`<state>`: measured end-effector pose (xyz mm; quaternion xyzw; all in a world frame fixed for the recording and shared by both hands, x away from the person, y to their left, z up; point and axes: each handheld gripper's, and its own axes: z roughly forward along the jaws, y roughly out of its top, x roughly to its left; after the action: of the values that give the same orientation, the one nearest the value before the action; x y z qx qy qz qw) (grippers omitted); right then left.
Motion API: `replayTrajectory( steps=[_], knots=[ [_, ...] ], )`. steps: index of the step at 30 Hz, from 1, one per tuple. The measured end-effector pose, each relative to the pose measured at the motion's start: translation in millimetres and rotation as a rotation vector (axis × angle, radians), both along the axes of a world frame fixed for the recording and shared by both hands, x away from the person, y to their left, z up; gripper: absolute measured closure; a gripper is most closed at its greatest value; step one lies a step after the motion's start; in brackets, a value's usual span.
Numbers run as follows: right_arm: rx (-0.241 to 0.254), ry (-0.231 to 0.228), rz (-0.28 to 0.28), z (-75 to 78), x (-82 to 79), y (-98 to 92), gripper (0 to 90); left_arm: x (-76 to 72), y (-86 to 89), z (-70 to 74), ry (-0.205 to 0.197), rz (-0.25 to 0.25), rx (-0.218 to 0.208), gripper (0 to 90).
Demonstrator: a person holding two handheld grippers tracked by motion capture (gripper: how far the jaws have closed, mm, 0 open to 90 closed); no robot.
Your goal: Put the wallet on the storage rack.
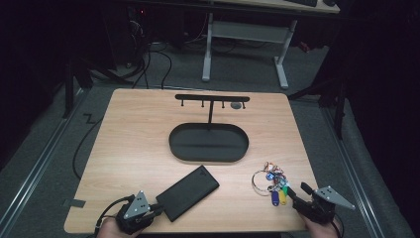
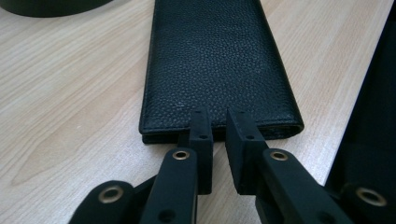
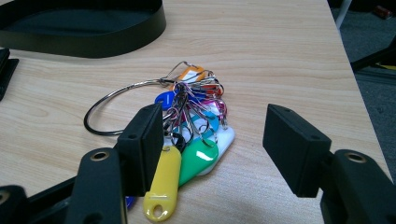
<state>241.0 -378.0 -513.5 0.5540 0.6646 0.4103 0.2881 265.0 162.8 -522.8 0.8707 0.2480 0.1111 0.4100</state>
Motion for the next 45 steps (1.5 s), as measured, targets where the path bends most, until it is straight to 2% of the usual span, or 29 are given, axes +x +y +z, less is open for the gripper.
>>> replayTrajectory(
  steps=[7,10,12,15,20,24,28,29,31,34,37,38,39,41,45],
  knots=[
    [0.011,0.005,-0.007,-0.2,-0.4,-0.7,38.6,-0.3,6.8,4.8,-0.024,0.042,-0.024,74.7],
    [0.008,0.004,-0.003,-0.8,0.3,-1.0,38.6,-2.9,4.3,7.6,-0.058,0.048,-0.012,68.0],
    [0.007,0.002,-0.002,-0.8,0.3,-1.1,38.6,-3.4,3.5,8.3,-0.064,0.050,-0.013,65.5],
    [0.007,0.003,-0.004,-0.9,0.4,-0.8,38.6,-5.0,-0.4,10.0,-0.083,0.052,-0.015,58.1],
    [0.005,0.009,-0.001,-1.9,1.4,0.1,38.6,-8.6,-12.6,11.5,-0.122,0.039,0.017,50.3],
    [0.005,0.014,-0.002,-2.5,1.7,0.9,38.6,-6.5,-20.9,15.4,-0.124,0.023,0.020,46.8],
    [0.008,0.018,-0.003,-3.3,2.8,1.0,38.6,-1.2,-29.3,23.6,-0.130,0.025,0.009,47.0],
    [0.008,0.017,-0.004,-3.3,2.9,1.0,38.6,3.5,-39.1,29.9,-0.139,0.054,0.023,47.7],
    [0.006,0.018,-0.002,-3.6,3.1,0.9,38.6,8.8,-50.0,32.6,-0.110,0.048,0.010,48.7],
    [0.008,0.019,-0.005,-3.4,2.8,1.0,38.6,6.8,-60.7,24.0,-0.099,0.019,-0.020,50.2],
    [0.004,0.012,0.000,-2.8,1.4,-0.3,38.6,-1.0,-61.5,15.0,-0.114,-0.019,0.026,50.4],
    [0.004,0.012,0.000,-2.8,1.4,-0.3,38.6,-1.0,-61.5,15.0,-0.114,-0.019,0.026,51.6],
    [0.009,0.017,-0.004,-3.1,0.2,-1.3,38.6,-2.9,-56.9,11.4,-0.091,-0.038,0.019,52.7],
    [0.015,0.018,-0.006,-3.2,0.2,-2.9,38.6,-3.5,-55.1,10.3,-0.081,-0.045,0.016,53.2],
    [0.012,0.018,0.000,-3.6,1.0,-2.3,38.6,-4.5,-58.2,9.7,-0.100,-0.048,0.036,50.4]
  ],
)
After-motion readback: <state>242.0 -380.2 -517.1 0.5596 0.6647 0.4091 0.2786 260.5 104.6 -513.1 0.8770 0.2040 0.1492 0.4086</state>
